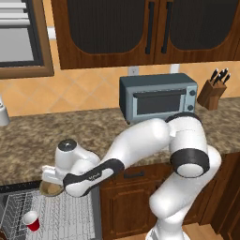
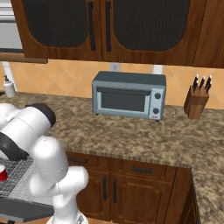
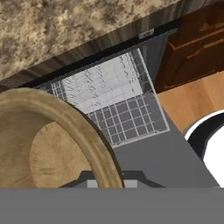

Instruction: Pick up the cup and bowl from the counter, place them in the dishwasher, and close the dishwasher door.

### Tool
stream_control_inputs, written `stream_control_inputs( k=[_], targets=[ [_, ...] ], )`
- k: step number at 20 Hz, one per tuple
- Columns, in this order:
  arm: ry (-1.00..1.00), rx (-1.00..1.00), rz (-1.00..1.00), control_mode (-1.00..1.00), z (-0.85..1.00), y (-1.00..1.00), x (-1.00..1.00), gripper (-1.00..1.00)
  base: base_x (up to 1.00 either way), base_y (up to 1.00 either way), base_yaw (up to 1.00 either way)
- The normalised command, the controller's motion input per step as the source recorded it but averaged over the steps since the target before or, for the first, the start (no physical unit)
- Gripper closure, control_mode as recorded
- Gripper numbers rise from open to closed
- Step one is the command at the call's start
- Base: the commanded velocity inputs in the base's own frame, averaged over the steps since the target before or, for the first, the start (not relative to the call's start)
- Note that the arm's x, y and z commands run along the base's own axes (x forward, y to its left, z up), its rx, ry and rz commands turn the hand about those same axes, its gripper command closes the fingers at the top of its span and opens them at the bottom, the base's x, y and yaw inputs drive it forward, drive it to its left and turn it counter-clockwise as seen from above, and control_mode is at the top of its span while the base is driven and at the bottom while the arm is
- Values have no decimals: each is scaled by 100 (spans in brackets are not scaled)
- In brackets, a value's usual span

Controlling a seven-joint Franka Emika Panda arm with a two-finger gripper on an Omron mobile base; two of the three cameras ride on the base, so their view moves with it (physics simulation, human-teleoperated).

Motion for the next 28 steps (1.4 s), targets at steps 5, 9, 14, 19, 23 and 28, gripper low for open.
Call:
stream_control_inputs(
  k=[5,9,14,19,23,28],
  targets=[
    [5,0,1,-100,0,-14,-20,100,0,0,0],
    [0,0,1,-100,-7,-11,-11,100,0,0,0],
    [0,0,0,-100,-38,-3,-21,100,0,0,0],
    [0,0,0,-100,-51,0,-12,100,0,0,0],
    [0,0,0,-100,-46,0,-10,100,0,0,0],
    [0,0,0,-100,-54,0,-15,100,0,0,0]
  ],
)
